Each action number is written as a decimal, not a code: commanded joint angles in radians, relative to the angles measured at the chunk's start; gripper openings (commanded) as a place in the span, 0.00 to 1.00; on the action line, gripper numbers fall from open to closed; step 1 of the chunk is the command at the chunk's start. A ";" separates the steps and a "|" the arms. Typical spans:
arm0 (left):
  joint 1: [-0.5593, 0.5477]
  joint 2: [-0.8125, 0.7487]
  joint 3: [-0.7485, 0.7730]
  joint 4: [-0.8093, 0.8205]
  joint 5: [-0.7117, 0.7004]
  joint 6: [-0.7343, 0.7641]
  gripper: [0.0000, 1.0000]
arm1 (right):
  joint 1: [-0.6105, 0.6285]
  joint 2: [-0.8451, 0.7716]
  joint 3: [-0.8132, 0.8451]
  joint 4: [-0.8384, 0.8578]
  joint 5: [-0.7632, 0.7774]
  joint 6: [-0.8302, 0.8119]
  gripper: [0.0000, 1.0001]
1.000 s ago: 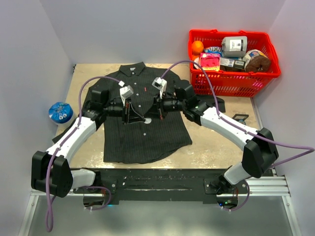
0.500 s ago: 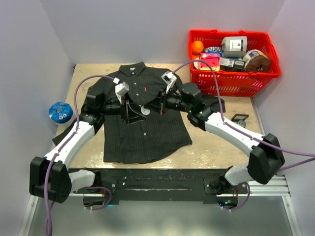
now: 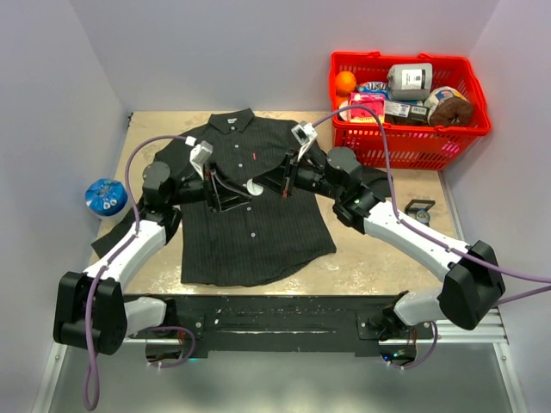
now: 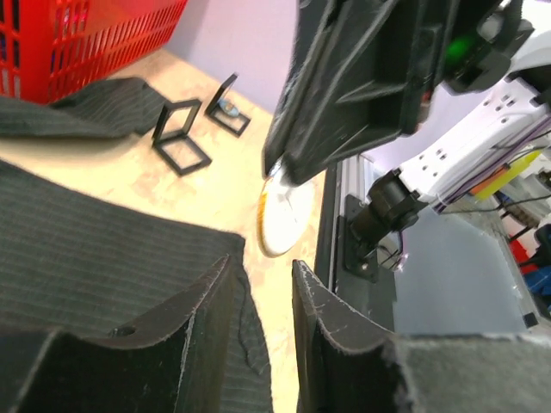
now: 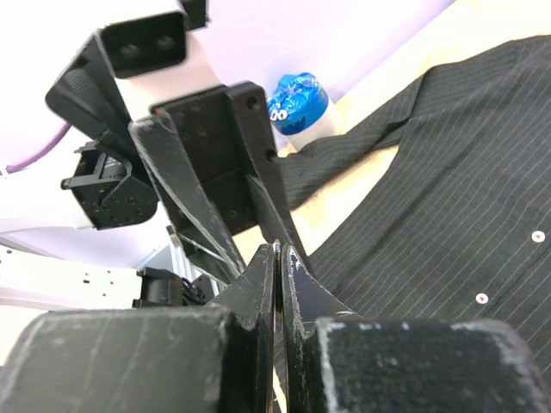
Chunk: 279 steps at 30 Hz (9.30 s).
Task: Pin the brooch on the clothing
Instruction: Pass from the left arm to the right, then pass from the right arm to the left, then pass from the left arm to the right, then pass from the right arm to the left, then pass from the left arm to the right
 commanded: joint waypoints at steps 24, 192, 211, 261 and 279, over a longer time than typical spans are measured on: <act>0.047 0.113 -0.119 0.730 -0.027 -0.528 0.24 | 0.012 -0.001 -0.002 0.076 -0.058 0.014 0.00; -0.183 -0.193 -0.235 0.765 -0.704 -0.381 0.64 | 0.037 -0.062 -0.082 0.373 0.129 0.126 0.00; -0.195 -0.248 -0.269 0.684 -0.655 -0.372 0.63 | 0.035 -0.070 -0.088 0.395 0.195 0.142 0.00; -0.142 -0.107 -0.108 0.278 -0.519 -0.226 0.00 | 0.009 -0.111 -0.071 0.151 0.120 0.037 0.34; -0.089 -0.066 0.090 -0.187 -0.044 0.225 0.00 | -0.041 0.020 0.202 -0.332 -0.212 -0.280 0.63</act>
